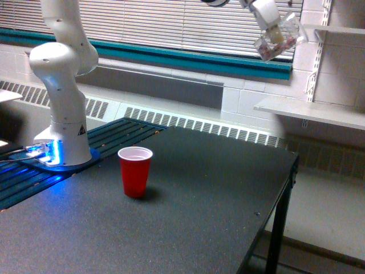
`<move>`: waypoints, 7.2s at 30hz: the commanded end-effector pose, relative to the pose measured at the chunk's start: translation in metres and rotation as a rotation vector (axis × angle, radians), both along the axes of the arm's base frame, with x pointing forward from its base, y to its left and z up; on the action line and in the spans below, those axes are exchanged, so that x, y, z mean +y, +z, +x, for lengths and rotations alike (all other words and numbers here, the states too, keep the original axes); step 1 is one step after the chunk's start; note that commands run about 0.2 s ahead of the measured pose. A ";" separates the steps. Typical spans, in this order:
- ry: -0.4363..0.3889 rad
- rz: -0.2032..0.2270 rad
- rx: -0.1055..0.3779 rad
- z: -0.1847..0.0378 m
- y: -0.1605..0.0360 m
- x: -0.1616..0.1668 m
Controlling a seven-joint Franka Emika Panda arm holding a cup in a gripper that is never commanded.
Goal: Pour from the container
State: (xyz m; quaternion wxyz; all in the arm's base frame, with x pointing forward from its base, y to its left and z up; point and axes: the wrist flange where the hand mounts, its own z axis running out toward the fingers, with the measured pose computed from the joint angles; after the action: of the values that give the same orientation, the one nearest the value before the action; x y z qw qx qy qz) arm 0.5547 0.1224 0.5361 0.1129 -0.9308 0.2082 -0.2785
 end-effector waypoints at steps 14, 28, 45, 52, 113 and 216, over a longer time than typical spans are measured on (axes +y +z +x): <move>-0.123 -0.088 0.079 -0.058 -0.035 -0.086; -0.161 -0.115 0.173 -0.107 -0.074 -0.113; -0.196 -0.135 0.241 -0.154 -0.114 -0.135; -0.226 -0.140 0.279 -0.179 -0.131 -0.142; -0.464 -0.172 0.543 -0.295 -0.162 -0.158; -0.358 -0.367 0.803 -0.309 -0.222 -0.160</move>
State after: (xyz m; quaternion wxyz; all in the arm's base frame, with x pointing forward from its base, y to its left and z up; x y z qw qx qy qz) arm 0.2533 -0.0410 0.3271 -0.1841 -0.9189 0.3458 0.0455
